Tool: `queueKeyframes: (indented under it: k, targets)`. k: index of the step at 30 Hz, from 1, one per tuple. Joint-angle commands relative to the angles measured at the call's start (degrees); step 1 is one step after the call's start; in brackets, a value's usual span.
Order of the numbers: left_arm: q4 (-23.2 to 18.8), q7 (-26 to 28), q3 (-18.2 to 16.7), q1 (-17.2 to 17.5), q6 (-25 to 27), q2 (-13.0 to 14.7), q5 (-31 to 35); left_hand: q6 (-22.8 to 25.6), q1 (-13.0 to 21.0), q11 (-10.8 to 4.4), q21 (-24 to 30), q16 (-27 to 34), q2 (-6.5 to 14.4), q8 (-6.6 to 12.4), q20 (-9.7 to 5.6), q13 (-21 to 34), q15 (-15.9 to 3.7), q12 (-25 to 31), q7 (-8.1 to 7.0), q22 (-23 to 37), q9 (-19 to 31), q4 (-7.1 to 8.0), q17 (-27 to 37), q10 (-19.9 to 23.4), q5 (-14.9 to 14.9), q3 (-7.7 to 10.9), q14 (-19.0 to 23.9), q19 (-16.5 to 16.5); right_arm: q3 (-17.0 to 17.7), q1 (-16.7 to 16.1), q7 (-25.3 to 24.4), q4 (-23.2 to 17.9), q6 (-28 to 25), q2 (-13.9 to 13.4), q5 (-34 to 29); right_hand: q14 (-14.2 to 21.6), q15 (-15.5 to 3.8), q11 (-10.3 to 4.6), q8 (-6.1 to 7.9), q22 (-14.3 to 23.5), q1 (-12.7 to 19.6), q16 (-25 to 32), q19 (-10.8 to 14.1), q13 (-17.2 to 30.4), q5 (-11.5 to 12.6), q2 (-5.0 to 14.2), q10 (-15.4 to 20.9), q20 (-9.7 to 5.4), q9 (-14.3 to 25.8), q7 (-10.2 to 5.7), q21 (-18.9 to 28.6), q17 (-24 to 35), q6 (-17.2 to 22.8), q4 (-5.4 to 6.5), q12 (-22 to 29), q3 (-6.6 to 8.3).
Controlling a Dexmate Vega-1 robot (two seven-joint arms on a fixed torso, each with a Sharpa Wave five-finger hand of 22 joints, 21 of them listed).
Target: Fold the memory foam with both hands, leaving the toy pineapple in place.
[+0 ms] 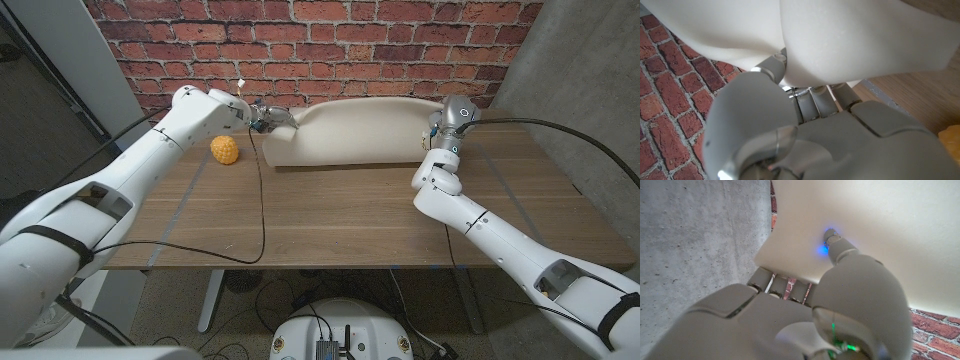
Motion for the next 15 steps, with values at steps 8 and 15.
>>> queueKeyframes:
  k: [8, 15]
  targets:
    - [7.39, 3.14, 0.89, -4.64, 0.83, -5.56, -0.42, 0.94, 1.71, 1.09, 0.59, -0.11, 2.26, -0.30, -0.50, 2.80, 0.03, 0.80, 1.43, -0.11, 0.28, 0.25, 0.33, 1.54, 0.32, 0.61, 0.39, 0.09, -1.78, 6.12, -0.62, 10.19, 4.35, 1.69, 1.71, 0.52, -9.12, -0.08, -0.26, 0.13, -0.52, 0.05, -0.09, 0.31, -0.16, 0.15, -0.21, 0.08, 0.16, 3.51, 0.00, 0.52, 3.96, -0.09, -0.29, 0.11]
    - [9.75, 6.09, 1.29, -5.78, -0.10, -7.98, 0.92, 1.15, 1.65, 0.78, 0.84, -0.14, 2.26, -0.35, -0.58, 2.82, -0.13, 0.69, 1.41, -0.14, 0.27, 0.31, 0.34, 1.49, 0.35, 0.60, 0.40, -0.03, -1.86, 8.09, -2.05, 14.65, 7.38, 2.64, 2.69, 0.45, -9.11, 0.01, -0.40, 0.14, -0.50, 0.04, -0.08, 0.32, -0.18, 0.19, -0.25, 0.11, 0.18, 3.46, 0.01, 0.61, 3.91, -0.13, -0.33, 0.15]
